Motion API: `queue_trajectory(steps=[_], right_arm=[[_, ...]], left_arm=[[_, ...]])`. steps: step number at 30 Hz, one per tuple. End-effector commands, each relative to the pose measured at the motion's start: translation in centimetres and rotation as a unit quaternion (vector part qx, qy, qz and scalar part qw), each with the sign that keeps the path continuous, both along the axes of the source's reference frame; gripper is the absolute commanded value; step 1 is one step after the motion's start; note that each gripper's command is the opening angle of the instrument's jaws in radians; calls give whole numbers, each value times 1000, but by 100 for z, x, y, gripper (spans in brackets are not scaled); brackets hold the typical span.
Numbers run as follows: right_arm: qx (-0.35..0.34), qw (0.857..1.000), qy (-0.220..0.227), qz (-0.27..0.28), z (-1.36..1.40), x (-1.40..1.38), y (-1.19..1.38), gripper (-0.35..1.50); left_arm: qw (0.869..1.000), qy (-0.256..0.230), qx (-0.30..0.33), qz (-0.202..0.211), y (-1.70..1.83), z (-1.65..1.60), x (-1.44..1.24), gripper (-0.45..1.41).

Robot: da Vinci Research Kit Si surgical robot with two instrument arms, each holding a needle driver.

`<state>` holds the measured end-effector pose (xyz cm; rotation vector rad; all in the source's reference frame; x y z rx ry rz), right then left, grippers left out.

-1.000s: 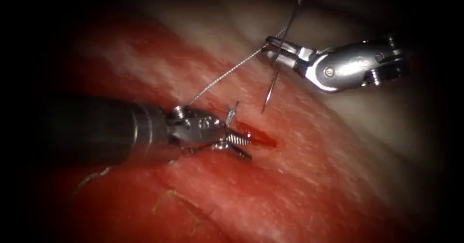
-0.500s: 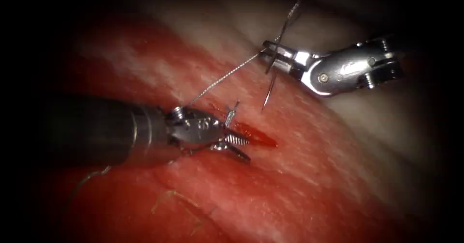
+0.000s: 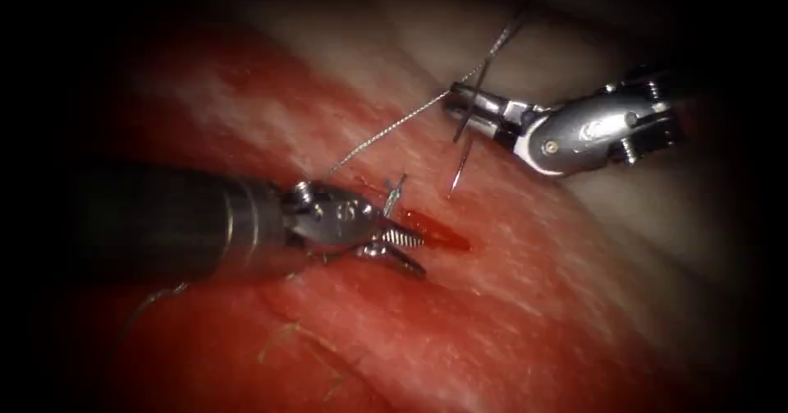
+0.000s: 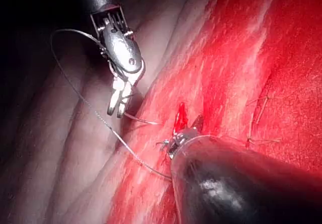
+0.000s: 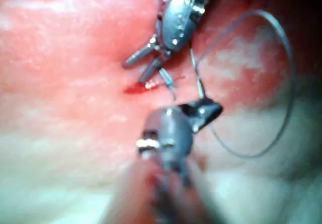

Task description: Wound Closure

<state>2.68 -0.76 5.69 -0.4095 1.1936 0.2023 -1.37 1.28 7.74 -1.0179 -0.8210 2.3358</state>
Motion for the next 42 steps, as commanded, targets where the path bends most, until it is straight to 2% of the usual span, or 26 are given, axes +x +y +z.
queue_trajectory(steps=[1, 9, 12, 24, 30, 33, 37, 42], right_arm=[[-3, 1000, -1, -1, 4, 8, -7, -35], [-54, 998, -11, -28, 2, 17, -26, -35], [-109, 993, -10, -37, -4, 24, -50, -35], [-128, 991, -4, -47, -9, 30, -70, -35], [-84, 996, 23, -22, -14, 21, -57, -35], [-33, 998, 52, 2, -14, 16, -46, -35], [37, 995, 85, 26, -8, 14, -37, -35], [91, 989, 108, 50, 4, 10, -32, -35]], left_arm=[[1000, 0, 1, 0, -3, 6, -5, 14], [1000, 0, 1, 0, -4, 6, -5, 14], [1000, -1, 2, 1, -3, 6, -5, 14], [1000, -2, 3, 2, -3, 6, -5, 14], [1000, -2, 3, 2, -3, 7, -5, 14], [1000, -1, 3, 3, -3, 7, -5, 14], [1000, 0, 2, 4, -3, 9, -5, 14], [1000, 0, 2, 4, -4, 9, -4, 14]])
